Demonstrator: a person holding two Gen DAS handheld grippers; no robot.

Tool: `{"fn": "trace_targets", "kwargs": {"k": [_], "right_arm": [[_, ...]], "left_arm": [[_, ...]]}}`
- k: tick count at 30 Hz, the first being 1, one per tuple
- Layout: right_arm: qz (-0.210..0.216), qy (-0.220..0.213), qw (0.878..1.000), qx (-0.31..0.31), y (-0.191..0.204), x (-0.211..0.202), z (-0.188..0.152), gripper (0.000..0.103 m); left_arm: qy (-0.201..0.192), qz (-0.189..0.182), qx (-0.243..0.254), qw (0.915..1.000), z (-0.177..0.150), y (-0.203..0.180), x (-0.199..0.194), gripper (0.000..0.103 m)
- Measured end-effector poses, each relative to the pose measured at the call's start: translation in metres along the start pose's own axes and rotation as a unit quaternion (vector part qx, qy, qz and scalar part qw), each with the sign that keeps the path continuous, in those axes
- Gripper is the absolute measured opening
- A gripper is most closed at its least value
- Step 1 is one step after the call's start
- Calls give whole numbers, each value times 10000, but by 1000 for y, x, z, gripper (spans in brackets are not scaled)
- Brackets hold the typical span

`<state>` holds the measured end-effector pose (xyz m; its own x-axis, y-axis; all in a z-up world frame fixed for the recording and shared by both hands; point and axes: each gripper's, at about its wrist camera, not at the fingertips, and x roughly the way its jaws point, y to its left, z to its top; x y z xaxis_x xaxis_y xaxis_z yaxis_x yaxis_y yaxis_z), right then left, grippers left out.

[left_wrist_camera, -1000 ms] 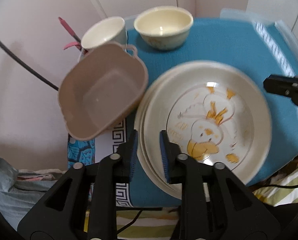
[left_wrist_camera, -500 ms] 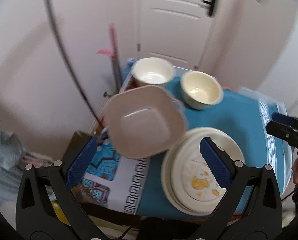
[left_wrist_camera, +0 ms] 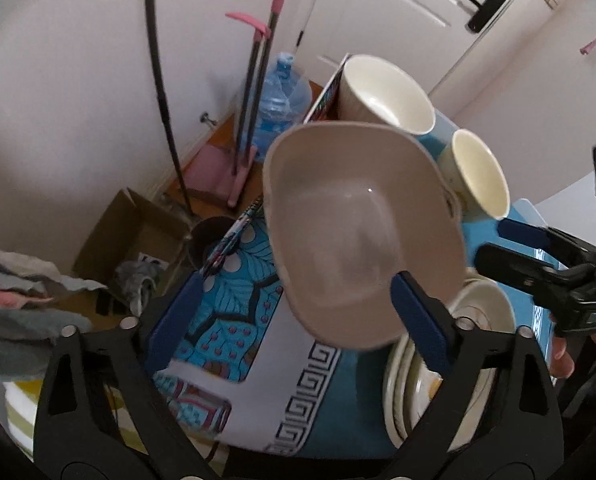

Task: Organize plates and bowls
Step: 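Grasp the rim of the beige square dish with both tools, then carry the beige square dish with both tools onto the open tablecloth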

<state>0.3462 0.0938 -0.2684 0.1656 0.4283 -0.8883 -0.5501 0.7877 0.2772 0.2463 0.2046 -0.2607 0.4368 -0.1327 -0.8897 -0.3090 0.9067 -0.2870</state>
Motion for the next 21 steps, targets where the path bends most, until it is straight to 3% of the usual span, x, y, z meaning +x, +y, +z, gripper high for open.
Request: {"fn": "trace_targets", "kwargs": {"k": [1, 3, 7, 9, 13, 15, 21], "right_arm": [[42, 74, 10000, 0, 0, 8, 2, 97], [150, 364, 9992, -10, -2, 25, 5, 80], [211, 578, 9981, 90, -4, 45, 4, 57], [258, 638, 9974, 222, -8, 52, 2, 41], [232, 618, 9972, 344, -11, 55, 1, 26], [196, 609, 9974, 343, -10, 56, 2, 17], [169, 523, 9977, 398, -8, 53, 2, 16]], "left_arm": [[82, -34, 36, 10000, 3, 0, 9, 86], [167, -24, 89, 9998, 7, 2, 19, 80], [270, -16, 154, 9995, 13, 4, 37, 52], [328, 4, 288, 9990, 14, 2, 41, 45], [446, 53, 477, 9979, 15, -1, 49, 18], [456, 105, 558, 9973, 16, -3, 51, 18], [372, 170, 676, 9969, 18, -5, 48, 17]]}}
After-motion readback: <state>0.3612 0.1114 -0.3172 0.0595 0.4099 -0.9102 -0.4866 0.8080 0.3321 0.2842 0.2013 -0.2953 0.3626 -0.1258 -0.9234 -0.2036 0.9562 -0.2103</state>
